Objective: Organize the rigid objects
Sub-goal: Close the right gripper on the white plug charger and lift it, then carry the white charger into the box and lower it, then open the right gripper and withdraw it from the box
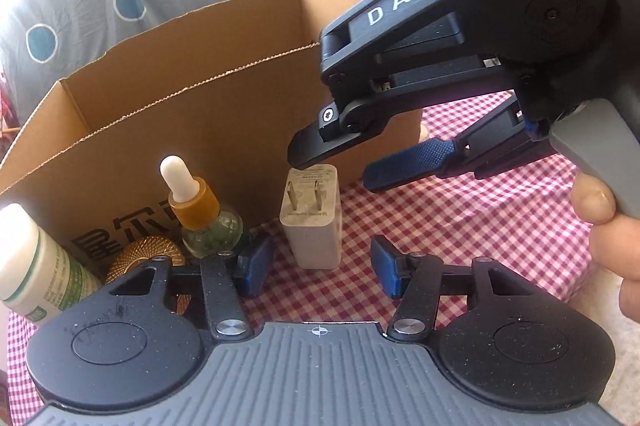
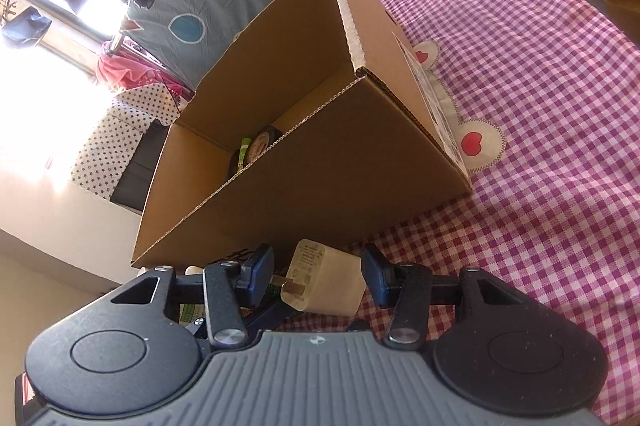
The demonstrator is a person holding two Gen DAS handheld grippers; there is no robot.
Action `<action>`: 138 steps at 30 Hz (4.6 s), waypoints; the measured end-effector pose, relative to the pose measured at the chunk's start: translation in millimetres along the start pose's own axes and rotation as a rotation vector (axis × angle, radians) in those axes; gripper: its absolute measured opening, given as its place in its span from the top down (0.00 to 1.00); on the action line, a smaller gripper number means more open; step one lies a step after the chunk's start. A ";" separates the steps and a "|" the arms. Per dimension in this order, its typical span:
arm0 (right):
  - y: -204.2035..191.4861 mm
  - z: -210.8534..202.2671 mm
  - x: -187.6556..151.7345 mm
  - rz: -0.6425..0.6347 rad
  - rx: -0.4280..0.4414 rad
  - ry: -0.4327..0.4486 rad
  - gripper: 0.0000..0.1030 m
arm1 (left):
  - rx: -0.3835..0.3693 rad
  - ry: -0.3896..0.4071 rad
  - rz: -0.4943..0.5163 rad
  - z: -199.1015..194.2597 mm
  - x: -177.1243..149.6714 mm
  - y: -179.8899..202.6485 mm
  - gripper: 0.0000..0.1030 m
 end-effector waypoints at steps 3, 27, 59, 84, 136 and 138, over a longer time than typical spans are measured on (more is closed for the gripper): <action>2.5 9.0 0.0 0.005 0.000 -0.014 0.54 | 0.003 -0.014 -0.008 3.5 1.0 0.7 0.48; 12.9 11.7 -7.0 0.069 0.034 -0.081 0.58 | -0.010 -0.034 0.016 1.9 7.5 13.0 0.63; -68.5 -82.1 8.3 -0.075 0.045 0.131 0.63 | -0.011 0.132 0.009 -70.8 52.6 16.1 0.74; -76.5 82.4 157.3 -0.007 0.121 -0.198 0.63 | 0.025 -0.257 -0.164 65.1 156.5 -88.1 0.75; -86.0 -145.2 32.1 -0.193 0.129 0.407 0.14 | -0.289 0.019 -0.262 -118.4 102.7 -75.3 0.00; -84.6 -145.9 17.3 -0.206 0.093 0.408 0.01 | -0.256 0.050 -0.267 -120.8 85.0 -78.4 0.00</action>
Point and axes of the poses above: each gripper's, at about its wrist camera, not at the fingertips, and z roughly the way its jaws point, y to its right, x to its top, the point moved 10 cm from there along z, roughly the way its jaws point, and after that the axes turned 11 degrees about -z, right-handed, at the moved point
